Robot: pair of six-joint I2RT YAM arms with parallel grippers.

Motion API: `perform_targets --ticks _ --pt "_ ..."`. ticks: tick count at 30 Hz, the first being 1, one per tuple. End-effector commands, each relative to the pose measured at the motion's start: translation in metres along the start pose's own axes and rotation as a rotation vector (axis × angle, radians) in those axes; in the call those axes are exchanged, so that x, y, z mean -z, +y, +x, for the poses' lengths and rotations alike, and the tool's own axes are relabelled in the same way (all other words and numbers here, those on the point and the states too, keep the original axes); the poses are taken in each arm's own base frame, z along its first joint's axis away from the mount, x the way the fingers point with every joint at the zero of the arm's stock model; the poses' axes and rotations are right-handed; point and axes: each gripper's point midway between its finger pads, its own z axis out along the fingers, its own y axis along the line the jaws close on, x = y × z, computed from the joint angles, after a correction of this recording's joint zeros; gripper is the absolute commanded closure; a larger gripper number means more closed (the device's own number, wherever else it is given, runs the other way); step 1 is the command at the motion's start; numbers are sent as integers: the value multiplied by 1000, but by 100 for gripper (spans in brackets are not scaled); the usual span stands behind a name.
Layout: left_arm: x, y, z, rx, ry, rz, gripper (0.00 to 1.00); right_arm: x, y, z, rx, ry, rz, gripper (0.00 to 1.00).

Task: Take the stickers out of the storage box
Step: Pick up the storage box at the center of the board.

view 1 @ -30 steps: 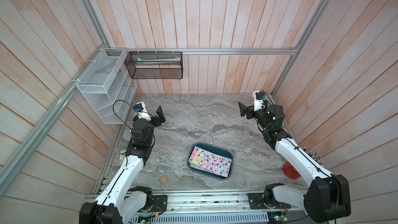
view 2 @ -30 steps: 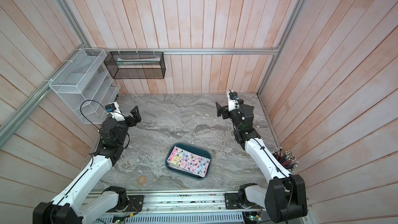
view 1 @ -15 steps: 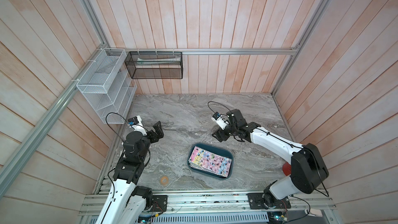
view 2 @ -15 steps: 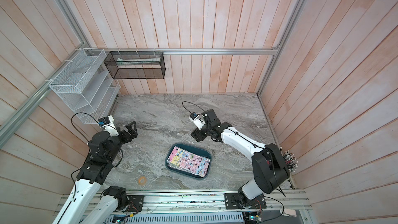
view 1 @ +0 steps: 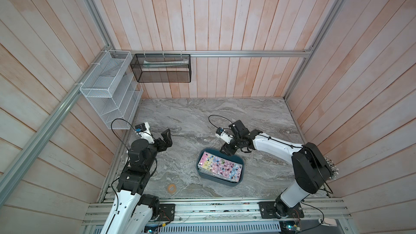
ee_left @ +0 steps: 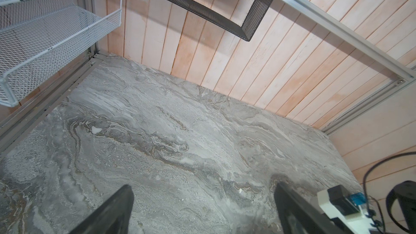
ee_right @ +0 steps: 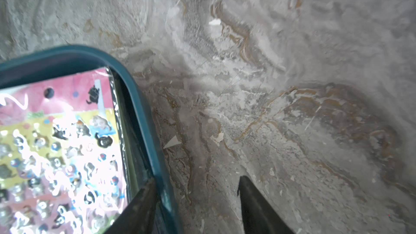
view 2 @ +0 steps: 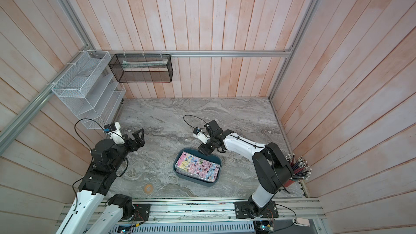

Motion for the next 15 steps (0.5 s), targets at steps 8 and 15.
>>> perform_targets --ticks 8,15 --pt "-1 -2 4 -15 22 9 0 15 5 3 23 40 21 38" --pt "-2 -2 6 -14 30 10 0 -1 8 13 20 96 -11 53"
